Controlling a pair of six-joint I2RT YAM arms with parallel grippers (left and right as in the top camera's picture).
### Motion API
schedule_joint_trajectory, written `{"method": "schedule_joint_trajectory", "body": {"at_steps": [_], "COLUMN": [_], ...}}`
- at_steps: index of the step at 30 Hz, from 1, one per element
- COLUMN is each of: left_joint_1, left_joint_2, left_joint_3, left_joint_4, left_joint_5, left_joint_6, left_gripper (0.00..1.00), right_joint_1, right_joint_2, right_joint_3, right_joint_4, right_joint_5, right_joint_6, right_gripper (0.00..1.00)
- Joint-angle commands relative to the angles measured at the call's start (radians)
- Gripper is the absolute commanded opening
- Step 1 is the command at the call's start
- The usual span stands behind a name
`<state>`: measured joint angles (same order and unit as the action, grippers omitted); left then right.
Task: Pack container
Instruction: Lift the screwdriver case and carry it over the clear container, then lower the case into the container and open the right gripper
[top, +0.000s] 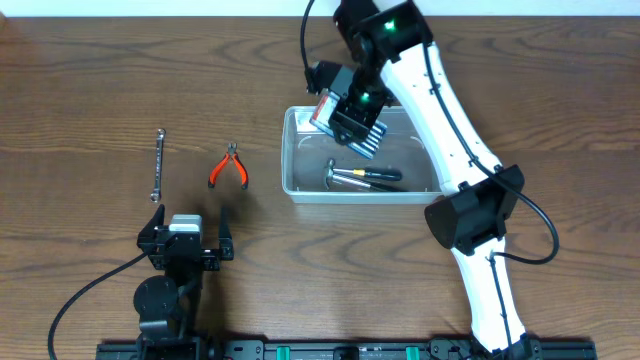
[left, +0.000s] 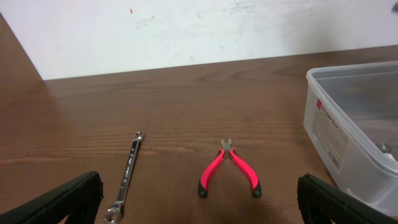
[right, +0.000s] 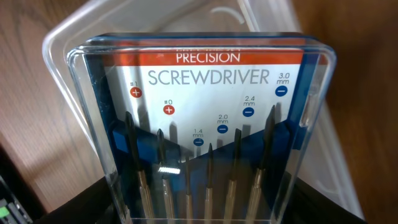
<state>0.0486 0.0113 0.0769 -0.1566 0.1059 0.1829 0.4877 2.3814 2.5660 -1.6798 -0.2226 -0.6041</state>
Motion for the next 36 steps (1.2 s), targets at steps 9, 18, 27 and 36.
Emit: {"method": "schedule_joint_trajectory", "body": {"at_steps": [9, 18, 27, 36], "left_joint_1": [-0.002, -0.002, -0.002, -0.002], "left_joint_2": [-0.001, -0.001, -0.001, -0.001], "left_joint_3": [-0.027, -0.027, -0.027, -0.027], "left_joint_4": [-0.01, -0.01, -0.01, -0.01], "left_joint_5": [0.013, 0.014, 0.013, 0.013], "left_joint_6": [-0.008, -0.008, -0.008, -0.008], "left_gripper": [0.98, 0.98, 0.98, 0.98], "right_joint_1": [0.016, 0.017, 0.017, 0.013], "right_joint_2": [-0.034, -0.034, -0.034, -0.034], "right_joint_3": [-0.209, -0.321, -0.452, -0.494], "right_joint_4": [0.088, 0.159, 0.249, 0.305], "right_joint_5": [-0.013, -0.013, -0.013, 0.013], "right_joint_6": [-0.026, -0.026, -0.026, -0.025], "right_gripper": [0.21, 0.22, 0.24, 0.27]}}
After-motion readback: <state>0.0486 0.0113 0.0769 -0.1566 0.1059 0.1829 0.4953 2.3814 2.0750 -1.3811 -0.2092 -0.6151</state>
